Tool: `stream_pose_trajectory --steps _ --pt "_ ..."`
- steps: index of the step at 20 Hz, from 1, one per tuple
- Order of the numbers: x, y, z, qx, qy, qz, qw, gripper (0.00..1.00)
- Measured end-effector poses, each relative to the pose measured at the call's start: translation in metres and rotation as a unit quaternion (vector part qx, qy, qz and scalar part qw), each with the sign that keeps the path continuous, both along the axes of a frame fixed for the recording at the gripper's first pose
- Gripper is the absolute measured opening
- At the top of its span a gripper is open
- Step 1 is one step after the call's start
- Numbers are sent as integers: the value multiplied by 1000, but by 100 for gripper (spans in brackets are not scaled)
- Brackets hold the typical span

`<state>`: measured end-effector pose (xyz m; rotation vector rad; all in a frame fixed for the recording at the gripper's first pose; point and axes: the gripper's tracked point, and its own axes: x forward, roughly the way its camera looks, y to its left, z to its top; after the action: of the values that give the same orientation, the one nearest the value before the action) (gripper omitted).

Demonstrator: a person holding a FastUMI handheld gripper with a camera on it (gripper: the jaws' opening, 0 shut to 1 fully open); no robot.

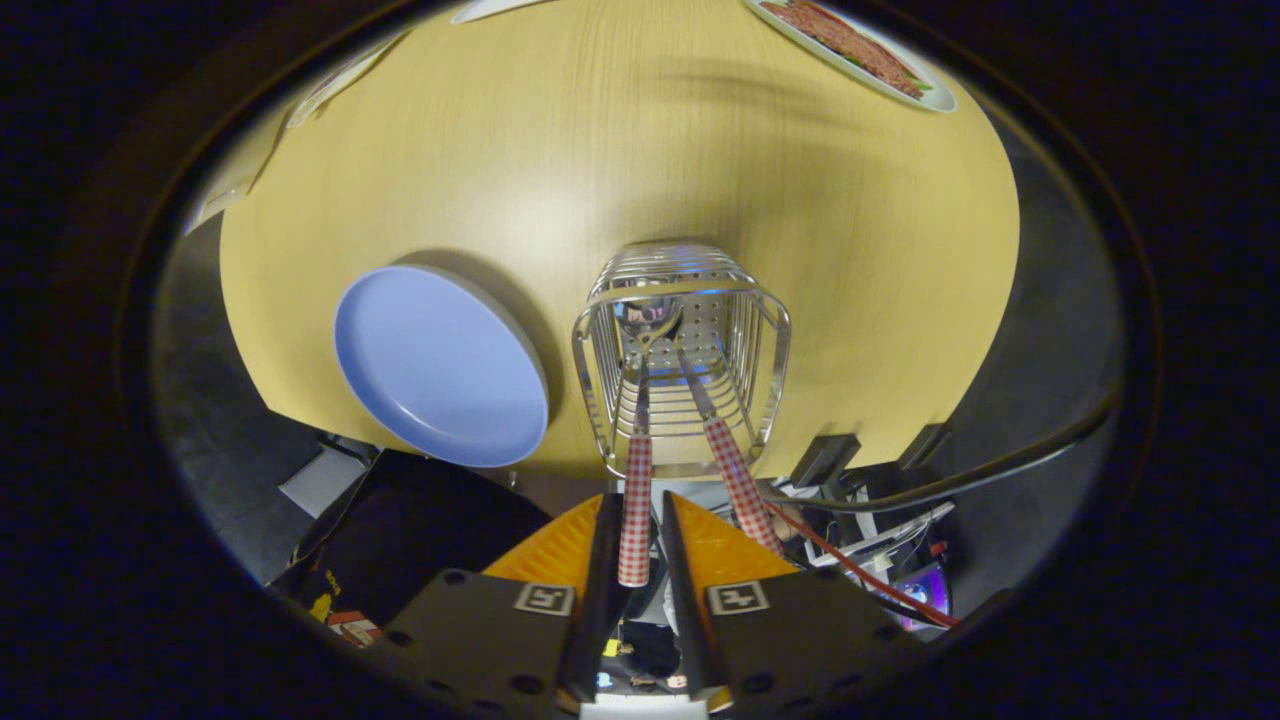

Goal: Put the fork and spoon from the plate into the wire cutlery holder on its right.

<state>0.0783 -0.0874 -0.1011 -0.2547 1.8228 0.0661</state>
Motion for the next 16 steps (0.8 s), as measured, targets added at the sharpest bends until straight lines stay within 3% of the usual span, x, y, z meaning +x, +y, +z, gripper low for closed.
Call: stream_pose_trajectory --steps 5,11,13,16 --pt "2 3 1 19 -49 -27 998 100" --pt "7 17 33 85 -162 -69 981 100" --pt "4 33 49 123 -211 -84 966 100" --pt "2 56 78 187 -300 -111 929 100"
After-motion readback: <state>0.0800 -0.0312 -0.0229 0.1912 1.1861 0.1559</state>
